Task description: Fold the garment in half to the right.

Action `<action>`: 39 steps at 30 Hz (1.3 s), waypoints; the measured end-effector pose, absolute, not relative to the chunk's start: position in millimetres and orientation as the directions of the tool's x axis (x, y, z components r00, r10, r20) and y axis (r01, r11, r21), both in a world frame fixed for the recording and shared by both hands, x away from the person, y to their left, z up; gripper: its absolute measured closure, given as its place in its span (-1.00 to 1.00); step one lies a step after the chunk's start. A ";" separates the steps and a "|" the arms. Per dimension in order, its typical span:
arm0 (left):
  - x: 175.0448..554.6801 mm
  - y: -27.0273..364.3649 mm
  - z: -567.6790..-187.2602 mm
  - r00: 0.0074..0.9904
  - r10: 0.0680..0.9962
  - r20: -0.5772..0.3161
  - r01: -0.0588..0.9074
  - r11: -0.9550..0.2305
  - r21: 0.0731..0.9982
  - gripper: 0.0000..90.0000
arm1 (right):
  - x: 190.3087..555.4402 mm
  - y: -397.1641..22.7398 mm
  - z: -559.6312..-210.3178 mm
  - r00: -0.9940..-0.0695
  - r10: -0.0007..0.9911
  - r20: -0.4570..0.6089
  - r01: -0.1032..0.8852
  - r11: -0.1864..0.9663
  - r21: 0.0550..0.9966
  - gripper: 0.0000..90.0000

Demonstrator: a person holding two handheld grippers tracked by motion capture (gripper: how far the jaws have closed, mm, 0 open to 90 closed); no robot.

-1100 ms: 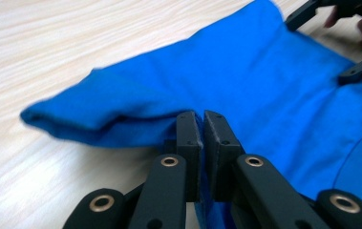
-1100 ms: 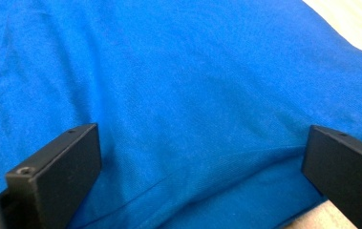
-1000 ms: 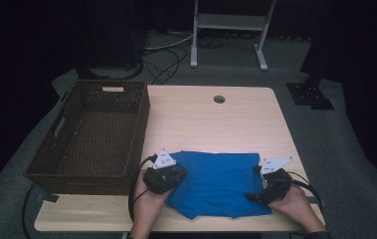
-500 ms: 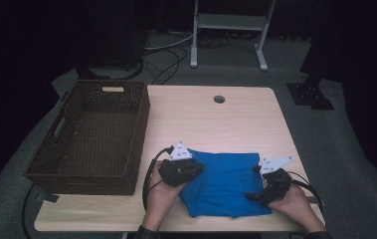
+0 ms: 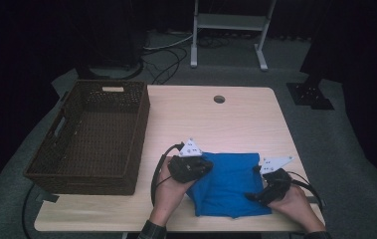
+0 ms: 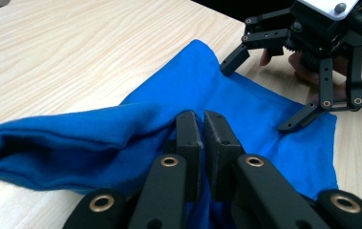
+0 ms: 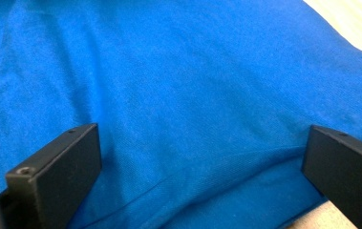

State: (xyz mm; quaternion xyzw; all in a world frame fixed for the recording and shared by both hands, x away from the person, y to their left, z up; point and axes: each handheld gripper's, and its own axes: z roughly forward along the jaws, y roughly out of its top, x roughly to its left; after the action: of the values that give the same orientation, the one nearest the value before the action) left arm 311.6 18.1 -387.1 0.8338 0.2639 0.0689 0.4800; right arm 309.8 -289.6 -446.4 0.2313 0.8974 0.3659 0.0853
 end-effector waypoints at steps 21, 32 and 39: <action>323.3 -11.3 -391.0 0.884 0.434 -0.175 0.363 -0.400 0.842 0.90 | 309.6 -289.7 -446.6 -0.878 0.478 0.016 0.353 0.624 0.698 -1.00; 328.2 -29.1 -393.4 0.898 0.401 -0.183 0.354 -0.409 0.841 0.90 | 309.4 -289.8 -446.6 -0.878 0.479 0.017 0.353 0.622 0.699 -1.00; 332.3 -40.2 -392.1 0.903 0.384 -0.192 0.351 -0.403 0.845 0.90 | 309.3 -289.8 -446.7 -0.877 0.480 0.017 0.353 0.622 0.699 -1.00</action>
State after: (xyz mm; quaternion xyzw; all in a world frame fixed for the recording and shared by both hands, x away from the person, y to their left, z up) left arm 332.3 -40.2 -392.1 0.8375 0.2195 0.0166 0.5002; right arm 309.3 -289.8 -446.7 0.2323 0.8963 0.3677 0.0860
